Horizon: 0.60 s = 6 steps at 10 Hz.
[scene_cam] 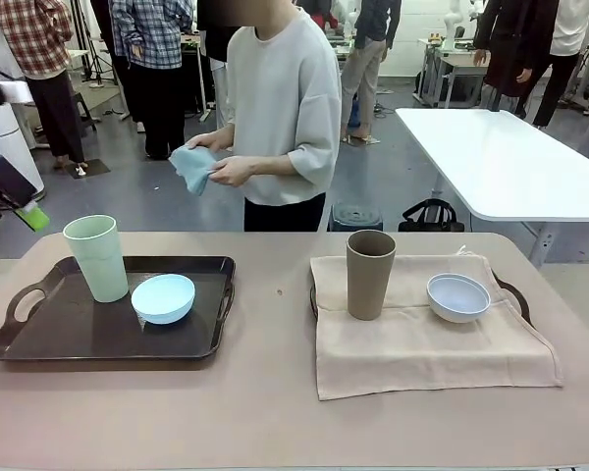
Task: Set up a tray with a mat and arrange the tableware.
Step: Pick up the Picnic Bowl and Reusable plastic cup from the Handle tray in front of the human's position and hold them in the air.
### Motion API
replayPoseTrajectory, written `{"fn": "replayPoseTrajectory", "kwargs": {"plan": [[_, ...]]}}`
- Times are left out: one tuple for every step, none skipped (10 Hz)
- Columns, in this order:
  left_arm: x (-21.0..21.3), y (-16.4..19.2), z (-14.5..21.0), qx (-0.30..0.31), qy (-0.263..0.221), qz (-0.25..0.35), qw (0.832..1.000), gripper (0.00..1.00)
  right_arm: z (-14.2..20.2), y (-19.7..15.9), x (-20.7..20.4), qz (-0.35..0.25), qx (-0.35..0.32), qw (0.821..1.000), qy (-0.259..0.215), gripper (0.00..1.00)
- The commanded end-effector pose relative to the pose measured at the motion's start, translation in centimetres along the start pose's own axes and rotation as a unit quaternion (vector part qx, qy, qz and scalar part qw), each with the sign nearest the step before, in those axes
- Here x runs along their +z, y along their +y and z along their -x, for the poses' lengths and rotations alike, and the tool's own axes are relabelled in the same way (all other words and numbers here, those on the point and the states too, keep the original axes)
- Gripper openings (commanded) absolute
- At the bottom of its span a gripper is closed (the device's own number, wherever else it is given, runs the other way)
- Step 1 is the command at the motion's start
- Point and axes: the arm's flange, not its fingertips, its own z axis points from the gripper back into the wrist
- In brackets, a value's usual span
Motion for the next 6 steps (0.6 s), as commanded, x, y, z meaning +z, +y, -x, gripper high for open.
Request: {"fn": "replayPoseTrajectory", "kwargs": {"plan": [[1.7, 5.2, 2.2, 0.048, -0.035, 0.12, 0.991, 1.0, -1.9, -4.3, 1.8, -0.108, -0.014, 0.992, 0.058, 1.0], [1.9, 7.2, 3.1, 0.074, -0.048, 0.149, 0.985, 1.0, -2.4, -5.7, 2.0, -0.147, -0.023, 0.986, 0.075, 1.0], [1.8, 9.4, 4.1, 0.096, -0.059, 0.187, 0.976, 1.0, -3.0, -7.0, 2.1, -0.184, -0.027, 0.978, 0.094, 1.0], [1.8, 11.3, 5.2, 0.117, -0.067, 0.215, 0.967, 1.0, -3.5, -8.4, 2.3, -0.225, -0.032, 0.968, 0.108, 1.0], [2.0, 13.5, 6.8, 0.144, -0.09, 0.247, 0.954, 1.0, -3.8, -10.2, 2.6, -0.265, -0.04, 0.957, 0.115, 1.0], [2.2, 15.4, 8.2, 0.165, -0.111, 0.275, 0.941, 1.0, -4.0, -11.7, 2.9, -0.293, -0.05, 0.948, 0.113, 1.0]]}}
